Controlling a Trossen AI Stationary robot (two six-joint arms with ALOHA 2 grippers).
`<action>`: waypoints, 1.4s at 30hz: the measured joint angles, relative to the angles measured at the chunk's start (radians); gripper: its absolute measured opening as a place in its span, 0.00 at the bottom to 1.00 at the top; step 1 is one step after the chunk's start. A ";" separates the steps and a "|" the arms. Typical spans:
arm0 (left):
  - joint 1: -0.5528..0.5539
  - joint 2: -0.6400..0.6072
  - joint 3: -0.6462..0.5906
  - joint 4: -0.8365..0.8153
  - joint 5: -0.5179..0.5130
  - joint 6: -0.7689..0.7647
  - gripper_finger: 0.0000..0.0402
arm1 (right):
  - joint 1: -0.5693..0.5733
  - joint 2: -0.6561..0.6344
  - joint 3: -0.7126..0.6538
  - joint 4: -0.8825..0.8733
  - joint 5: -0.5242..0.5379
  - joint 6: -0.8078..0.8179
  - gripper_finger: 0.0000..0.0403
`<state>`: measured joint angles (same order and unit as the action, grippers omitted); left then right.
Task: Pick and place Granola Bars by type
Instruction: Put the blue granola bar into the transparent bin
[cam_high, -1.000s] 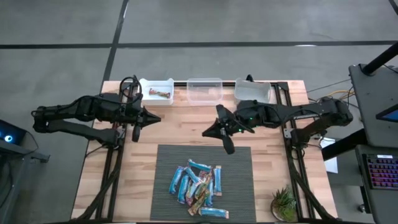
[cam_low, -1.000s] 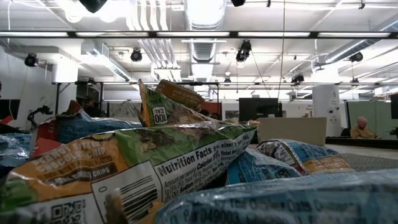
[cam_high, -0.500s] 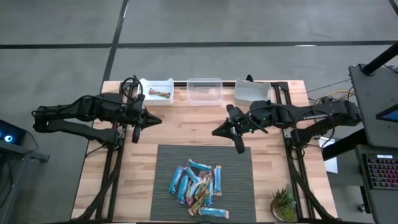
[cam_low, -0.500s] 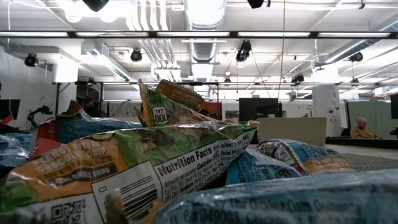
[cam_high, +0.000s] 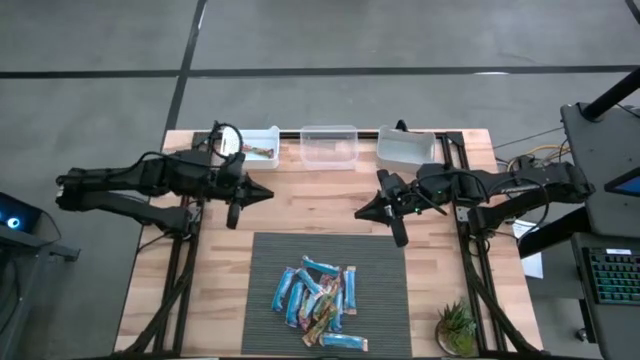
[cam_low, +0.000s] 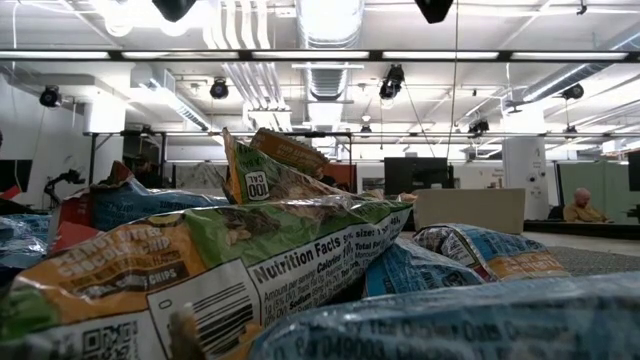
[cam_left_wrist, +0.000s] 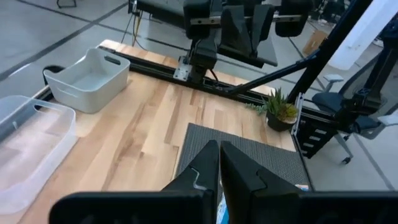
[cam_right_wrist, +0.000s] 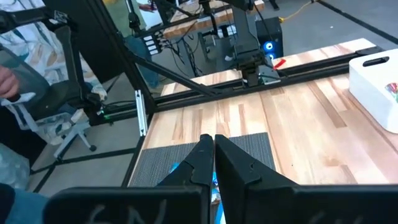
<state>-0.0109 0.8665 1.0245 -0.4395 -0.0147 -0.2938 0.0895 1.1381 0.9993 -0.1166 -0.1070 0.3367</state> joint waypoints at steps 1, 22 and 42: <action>0.000 0.009 0.000 0.003 0.000 -0.004 0.00 | 0.000 0.001 0.000 0.001 0.000 0.000 0.02; -0.015 0.082 0.002 0.020 0.140 0.048 0.00 | 0.000 0.052 0.082 -0.024 0.005 -0.011 0.02; -0.053 0.196 0.204 -0.121 0.148 0.058 0.36 | 0.000 0.049 0.090 -0.067 0.006 0.004 0.02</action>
<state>-0.0640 1.0629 1.2284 -0.5601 0.1338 -0.2360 0.0895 1.1873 1.0897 -0.1837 -0.1009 0.3408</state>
